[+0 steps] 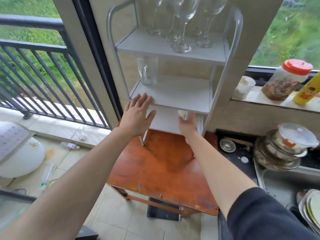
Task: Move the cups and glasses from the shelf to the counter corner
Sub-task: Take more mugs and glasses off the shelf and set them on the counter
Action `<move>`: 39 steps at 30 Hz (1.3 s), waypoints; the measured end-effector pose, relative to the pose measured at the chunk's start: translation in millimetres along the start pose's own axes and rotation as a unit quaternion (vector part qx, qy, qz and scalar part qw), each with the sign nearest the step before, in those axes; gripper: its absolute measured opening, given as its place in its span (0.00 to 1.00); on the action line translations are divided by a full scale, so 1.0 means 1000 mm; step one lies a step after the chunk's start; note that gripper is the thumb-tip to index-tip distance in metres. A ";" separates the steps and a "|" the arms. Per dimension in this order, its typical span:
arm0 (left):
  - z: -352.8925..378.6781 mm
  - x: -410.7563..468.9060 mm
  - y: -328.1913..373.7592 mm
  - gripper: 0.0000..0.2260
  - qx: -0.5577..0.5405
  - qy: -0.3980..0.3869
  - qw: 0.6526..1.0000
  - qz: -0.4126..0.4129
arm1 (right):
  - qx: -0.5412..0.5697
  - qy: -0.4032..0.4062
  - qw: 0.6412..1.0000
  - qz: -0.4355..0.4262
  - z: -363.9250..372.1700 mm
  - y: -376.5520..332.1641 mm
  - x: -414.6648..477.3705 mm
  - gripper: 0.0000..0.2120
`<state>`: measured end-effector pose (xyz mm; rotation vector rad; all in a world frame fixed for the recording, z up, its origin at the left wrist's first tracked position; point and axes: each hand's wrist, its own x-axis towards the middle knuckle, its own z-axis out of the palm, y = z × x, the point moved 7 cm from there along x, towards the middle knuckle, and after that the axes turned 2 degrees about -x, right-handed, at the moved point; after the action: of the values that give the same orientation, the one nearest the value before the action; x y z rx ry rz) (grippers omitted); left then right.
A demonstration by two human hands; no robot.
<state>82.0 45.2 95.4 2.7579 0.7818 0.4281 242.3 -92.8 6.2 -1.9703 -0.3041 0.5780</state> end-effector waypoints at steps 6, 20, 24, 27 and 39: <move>-0.025 0.013 0.003 0.23 -0.066 0.077 0.994 -0.026 | 0.095 -0.002 0.994 0.060 0.007 0.015 -0.006 0.21; -0.050 0.065 0.021 0.10 -0.523 0.117 0.807 -0.249 | 0.164 -0.033 0.980 0.111 0.007 0.041 -0.046 0.13; -0.049 0.031 0.031 0.09 -0.571 0.110 0.774 -0.251 | 0.194 -0.025 0.973 0.123 0.006 0.049 -0.062 0.12; -0.049 -0.002 0.038 0.12 -0.609 0.137 0.741 -0.248 | 0.183 -0.015 0.977 0.110 0.003 0.055 -0.078 0.10; 0.005 -0.139 0.021 0.17 -0.636 0.188 0.627 -0.409 | 0.164 0.003 0.983 0.086 -0.011 0.107 -0.170 0.09</move>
<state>-19.1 -48.5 67.5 0.8457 1.0836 0.8746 98.7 -226.1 -40.0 -1.6883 -0.0288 0.6864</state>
